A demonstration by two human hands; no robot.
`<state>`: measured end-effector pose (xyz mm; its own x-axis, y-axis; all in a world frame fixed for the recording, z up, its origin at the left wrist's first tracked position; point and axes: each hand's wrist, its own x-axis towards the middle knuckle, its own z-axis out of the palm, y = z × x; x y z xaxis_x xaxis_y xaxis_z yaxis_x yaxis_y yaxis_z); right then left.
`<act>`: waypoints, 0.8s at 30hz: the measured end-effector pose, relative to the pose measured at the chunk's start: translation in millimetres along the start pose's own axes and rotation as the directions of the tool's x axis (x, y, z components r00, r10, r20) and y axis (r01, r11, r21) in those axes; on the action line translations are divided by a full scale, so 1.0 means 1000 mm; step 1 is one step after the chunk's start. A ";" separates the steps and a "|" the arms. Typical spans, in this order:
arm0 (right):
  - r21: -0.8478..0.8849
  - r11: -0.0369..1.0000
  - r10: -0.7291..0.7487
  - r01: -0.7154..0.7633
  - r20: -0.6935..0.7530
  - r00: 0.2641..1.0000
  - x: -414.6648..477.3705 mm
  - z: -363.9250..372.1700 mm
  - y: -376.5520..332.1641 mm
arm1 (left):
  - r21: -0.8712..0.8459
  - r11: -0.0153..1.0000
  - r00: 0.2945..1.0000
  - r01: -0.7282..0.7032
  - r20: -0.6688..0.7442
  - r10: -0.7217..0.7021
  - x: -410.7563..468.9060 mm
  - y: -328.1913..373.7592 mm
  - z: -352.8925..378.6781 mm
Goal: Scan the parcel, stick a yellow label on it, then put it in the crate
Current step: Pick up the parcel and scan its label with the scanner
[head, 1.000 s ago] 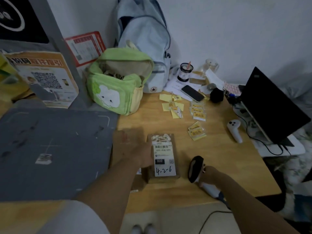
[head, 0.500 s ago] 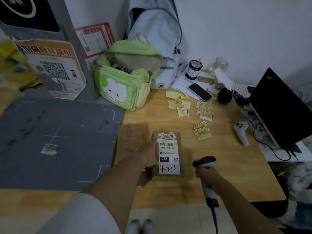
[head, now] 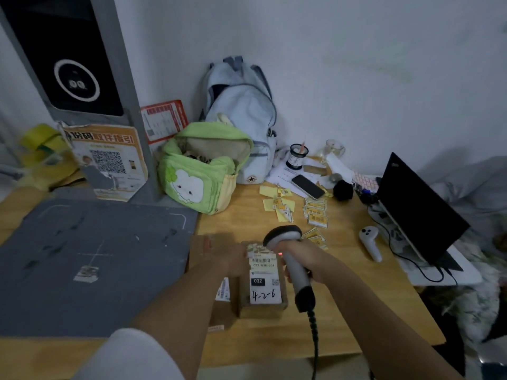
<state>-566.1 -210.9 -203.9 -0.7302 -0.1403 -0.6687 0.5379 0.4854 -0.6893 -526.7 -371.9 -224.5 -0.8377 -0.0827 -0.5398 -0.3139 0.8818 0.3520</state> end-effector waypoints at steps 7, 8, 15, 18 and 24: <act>0.016 1.000 -0.007 0.006 0.007 1.000 -0.011 0.000 -0.007 | -0.197 0.974 0.991 -0.115 -0.090 0.098 -0.010 -0.007 0.001; 0.001 1.000 0.005 -0.005 0.011 1.000 -0.012 0.000 -0.008 | -0.210 0.968 0.988 -0.136 -0.107 0.115 -0.010 -0.008 0.001; 0.001 1.000 0.024 -0.024 0.021 0.999 -0.015 0.002 -0.006 | -0.226 0.964 0.986 -0.141 -0.120 0.116 -0.009 -0.012 0.003; 0.027 1.000 -0.001 0.000 0.018 1.000 -0.016 0.002 -0.005 | -0.221 0.966 0.986 -0.132 -0.125 0.107 -0.007 -0.016 0.006; 0.036 0.999 -0.032 0.033 -0.023 0.999 -0.013 -0.001 -0.002 | -0.249 0.955 0.984 -0.161 -0.109 0.138 -0.003 -0.013 0.012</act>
<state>-558.2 -208.9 -193.7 -0.7564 -0.1361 -0.6397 0.5283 0.4494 -0.7203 -514.3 -377.4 -236.5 -0.9166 -0.0106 -0.3996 -0.2760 0.7399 0.6134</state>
